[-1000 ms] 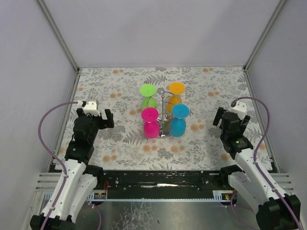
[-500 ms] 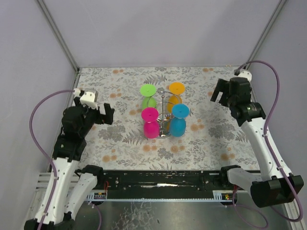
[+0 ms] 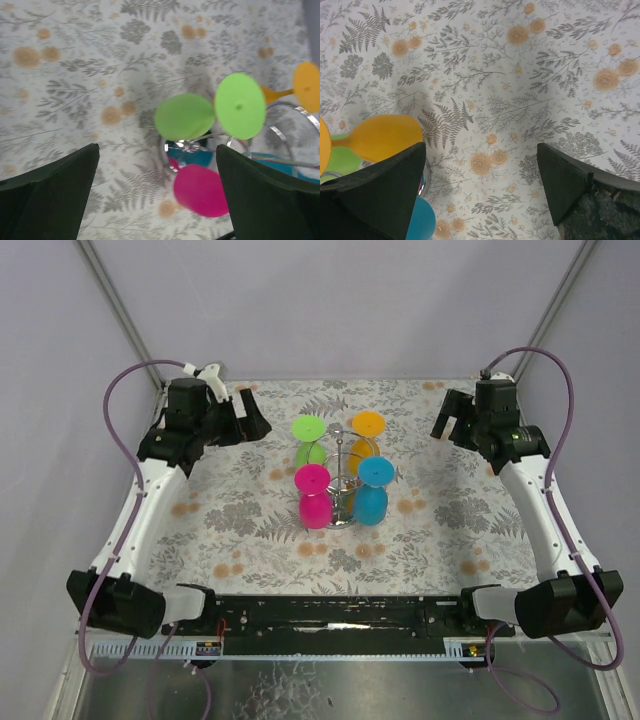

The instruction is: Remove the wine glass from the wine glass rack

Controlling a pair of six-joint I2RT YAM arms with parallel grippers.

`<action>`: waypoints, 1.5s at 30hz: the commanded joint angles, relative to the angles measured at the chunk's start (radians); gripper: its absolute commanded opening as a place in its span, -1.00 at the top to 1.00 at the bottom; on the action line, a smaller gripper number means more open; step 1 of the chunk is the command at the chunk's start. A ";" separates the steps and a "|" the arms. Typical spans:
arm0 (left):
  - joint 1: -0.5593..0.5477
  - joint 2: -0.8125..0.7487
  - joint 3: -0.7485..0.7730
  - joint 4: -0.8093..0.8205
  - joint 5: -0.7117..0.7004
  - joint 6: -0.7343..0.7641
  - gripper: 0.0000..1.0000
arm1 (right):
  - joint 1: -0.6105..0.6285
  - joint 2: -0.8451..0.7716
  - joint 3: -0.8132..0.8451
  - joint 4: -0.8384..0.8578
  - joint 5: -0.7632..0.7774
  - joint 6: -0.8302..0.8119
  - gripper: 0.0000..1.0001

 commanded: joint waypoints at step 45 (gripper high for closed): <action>0.056 0.304 -0.196 0.692 0.708 -0.787 0.28 | -0.028 0.111 0.065 0.103 -0.313 0.152 -0.98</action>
